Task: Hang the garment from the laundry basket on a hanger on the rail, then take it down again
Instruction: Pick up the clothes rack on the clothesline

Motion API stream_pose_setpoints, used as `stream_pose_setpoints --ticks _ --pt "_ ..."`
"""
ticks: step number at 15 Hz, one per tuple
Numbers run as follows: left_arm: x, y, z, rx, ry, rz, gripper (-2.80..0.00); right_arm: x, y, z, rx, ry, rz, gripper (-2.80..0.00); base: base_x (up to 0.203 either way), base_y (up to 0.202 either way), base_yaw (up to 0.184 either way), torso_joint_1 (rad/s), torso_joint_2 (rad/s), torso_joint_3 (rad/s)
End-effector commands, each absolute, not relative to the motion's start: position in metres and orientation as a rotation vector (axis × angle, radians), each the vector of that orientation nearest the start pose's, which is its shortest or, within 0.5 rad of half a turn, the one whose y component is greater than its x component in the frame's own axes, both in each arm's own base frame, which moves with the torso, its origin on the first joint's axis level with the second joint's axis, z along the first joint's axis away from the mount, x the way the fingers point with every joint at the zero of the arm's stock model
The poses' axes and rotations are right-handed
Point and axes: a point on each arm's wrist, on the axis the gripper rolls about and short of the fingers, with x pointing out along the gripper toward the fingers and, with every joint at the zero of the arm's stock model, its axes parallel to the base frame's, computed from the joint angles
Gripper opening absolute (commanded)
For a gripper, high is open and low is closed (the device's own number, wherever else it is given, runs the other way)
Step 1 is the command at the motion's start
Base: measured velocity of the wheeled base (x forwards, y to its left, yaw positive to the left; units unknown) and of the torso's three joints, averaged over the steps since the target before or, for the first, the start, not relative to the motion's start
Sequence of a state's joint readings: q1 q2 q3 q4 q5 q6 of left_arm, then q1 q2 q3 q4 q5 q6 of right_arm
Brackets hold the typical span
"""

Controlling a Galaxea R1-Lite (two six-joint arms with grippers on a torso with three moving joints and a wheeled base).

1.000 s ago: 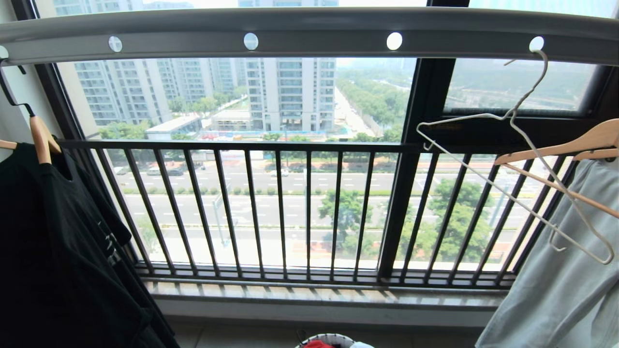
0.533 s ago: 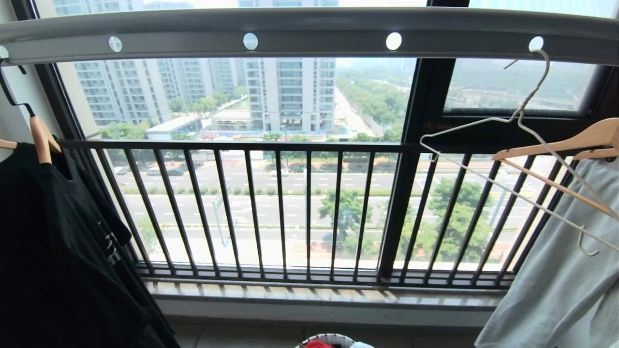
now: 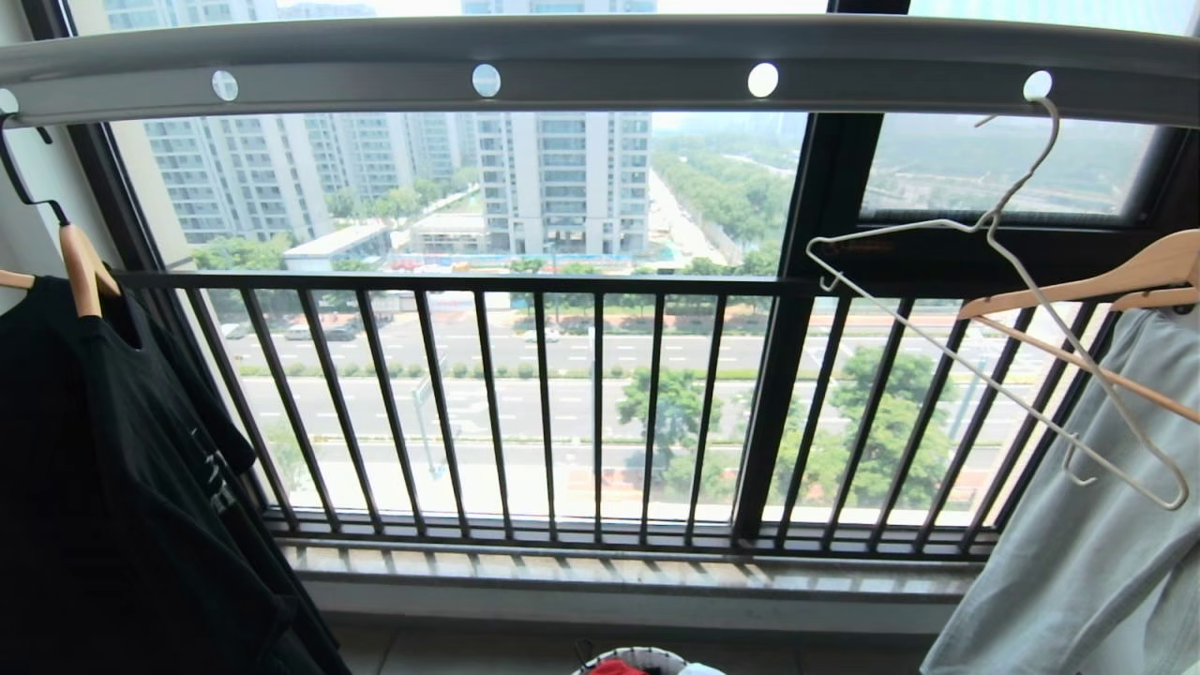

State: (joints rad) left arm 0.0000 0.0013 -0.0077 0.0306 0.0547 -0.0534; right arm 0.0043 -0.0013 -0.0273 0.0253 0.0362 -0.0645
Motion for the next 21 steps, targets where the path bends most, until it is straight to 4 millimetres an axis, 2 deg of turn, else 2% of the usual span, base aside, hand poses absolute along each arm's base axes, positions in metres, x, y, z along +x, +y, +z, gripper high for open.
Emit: stream_pose_setpoints --ticks 1,4,7,11,16,18,21 --pt "-0.023 0.001 0.074 -0.053 0.023 0.056 -2.8 -0.029 0.001 0.091 -0.066 -0.023 0.038 -2.8 0.0 0.0 0.0 0.0 0.0 0.0" --pt "-0.023 0.001 0.074 -0.054 0.023 0.056 -2.8 -0.04 0.001 0.109 -0.066 -0.021 0.038 -2.8 0.0 0.0 0.0 0.0 0.0 0.0" --pt "-0.023 0.001 0.074 -0.053 0.023 0.056 -2.8 -0.041 0.0 0.132 -0.067 -0.027 0.025 -2.8 0.0 0.0 0.0 0.0 0.0 0.0" --pt "-0.023 0.001 0.074 -0.053 0.023 0.056 -2.8 -0.032 0.0 0.17 -0.067 -0.001 -0.003 -2.8 0.0 0.0 0.0 0.0 0.0 0.0" --pt "-0.023 0.001 0.074 -0.053 0.023 0.056 -2.8 -0.009 -0.001 0.234 -0.068 0.021 -0.052 -2.8 0.0 0.0 0.0 0.0 0.0 0.0" --pt "-0.023 0.001 0.074 -0.053 0.023 0.056 -2.8 0.003 -0.001 0.257 -0.061 0.071 -0.046 -2.8 0.0 0.0 0.0 0.0 0.0 0.0" --pt "-0.023 0.001 0.074 -0.053 0.023 0.057 -2.8 0.004 0.001 0.286 -0.005 0.154 0.03 -2.8 0.0 0.0 0.0 0.0 0.0 0.0"
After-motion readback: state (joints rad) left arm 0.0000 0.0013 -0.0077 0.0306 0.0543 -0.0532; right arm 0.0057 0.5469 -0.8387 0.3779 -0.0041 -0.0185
